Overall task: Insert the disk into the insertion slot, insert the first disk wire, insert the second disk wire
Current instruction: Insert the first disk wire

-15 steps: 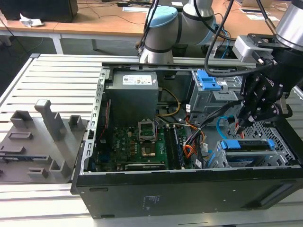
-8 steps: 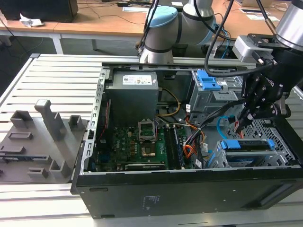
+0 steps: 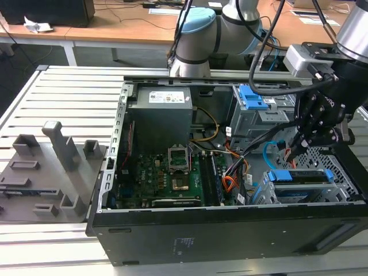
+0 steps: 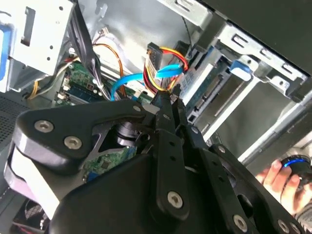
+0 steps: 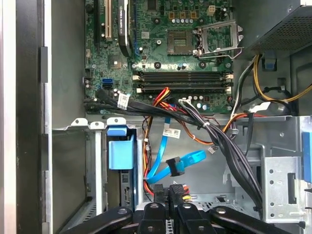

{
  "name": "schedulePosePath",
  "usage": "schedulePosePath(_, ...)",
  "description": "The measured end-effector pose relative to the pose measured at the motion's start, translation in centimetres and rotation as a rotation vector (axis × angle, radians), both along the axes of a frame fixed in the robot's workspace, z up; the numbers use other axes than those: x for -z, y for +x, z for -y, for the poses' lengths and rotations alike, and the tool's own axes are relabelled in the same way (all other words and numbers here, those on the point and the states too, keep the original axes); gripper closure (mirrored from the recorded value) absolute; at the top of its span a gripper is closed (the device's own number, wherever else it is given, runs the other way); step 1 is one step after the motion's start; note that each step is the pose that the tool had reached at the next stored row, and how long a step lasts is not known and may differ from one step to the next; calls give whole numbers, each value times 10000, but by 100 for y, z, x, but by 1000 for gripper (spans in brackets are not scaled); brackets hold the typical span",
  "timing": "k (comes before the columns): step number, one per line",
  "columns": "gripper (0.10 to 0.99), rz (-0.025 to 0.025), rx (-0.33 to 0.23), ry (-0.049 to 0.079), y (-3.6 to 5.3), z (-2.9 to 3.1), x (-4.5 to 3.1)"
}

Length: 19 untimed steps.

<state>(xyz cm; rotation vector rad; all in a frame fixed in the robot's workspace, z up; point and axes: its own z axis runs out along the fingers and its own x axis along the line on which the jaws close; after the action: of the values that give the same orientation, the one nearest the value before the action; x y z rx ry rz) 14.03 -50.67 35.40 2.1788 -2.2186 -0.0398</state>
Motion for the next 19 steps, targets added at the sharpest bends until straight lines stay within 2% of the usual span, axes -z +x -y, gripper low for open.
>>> schedulePosePath(1,922,0,1,0,0,38,1)
schedulePosePath(3,922,0,0,0,2,190,3)
schedulePosePath(5,922,-2,2,1,36,255,15)
schedulePosePath(8,922,-5,0,3,109,268,44)
schedulePosePath(19,922,-5,1,0,188,273,103)
